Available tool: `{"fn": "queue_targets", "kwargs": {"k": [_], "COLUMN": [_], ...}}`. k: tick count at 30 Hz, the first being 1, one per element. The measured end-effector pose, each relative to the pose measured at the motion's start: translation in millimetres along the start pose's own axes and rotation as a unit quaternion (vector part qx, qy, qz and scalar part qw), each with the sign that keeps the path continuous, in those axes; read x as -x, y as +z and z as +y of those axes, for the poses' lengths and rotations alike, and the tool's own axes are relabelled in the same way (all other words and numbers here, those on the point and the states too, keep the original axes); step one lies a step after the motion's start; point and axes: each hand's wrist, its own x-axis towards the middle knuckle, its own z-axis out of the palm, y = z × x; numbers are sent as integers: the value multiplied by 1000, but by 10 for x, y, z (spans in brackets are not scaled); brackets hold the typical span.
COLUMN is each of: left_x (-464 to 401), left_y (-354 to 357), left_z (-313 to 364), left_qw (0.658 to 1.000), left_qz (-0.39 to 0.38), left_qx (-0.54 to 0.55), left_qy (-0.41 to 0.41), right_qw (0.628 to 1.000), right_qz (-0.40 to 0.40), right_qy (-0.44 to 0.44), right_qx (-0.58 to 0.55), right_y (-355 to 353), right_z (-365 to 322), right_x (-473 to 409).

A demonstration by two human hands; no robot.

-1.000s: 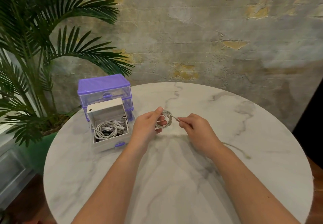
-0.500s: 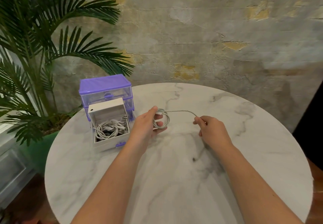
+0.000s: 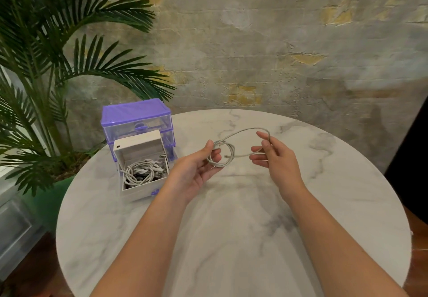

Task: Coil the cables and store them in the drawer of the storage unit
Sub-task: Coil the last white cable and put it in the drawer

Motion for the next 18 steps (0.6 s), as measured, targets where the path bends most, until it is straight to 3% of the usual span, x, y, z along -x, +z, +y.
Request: {"fn": "queue_targets", "kwargs": {"k": [8, 13, 18], "left_x": [10, 15, 4], "left_y": [-2, 14, 31], "left_z": [-22, -52, -94], "left_qw": [999, 998, 996], "left_qz": [-27, -50, -49], "left_qx": [-28, -41, -69], "left_qy": [-11, -27, 10], "right_qw": [992, 986, 978], "right_qz": [-72, -99, -145], "right_qy": [-10, 36, 115], "right_qx": [-104, -131, -97], "right_y": [39, 57, 139], "right_z": [-103, -72, -67], "right_x": [61, 66, 129]}}
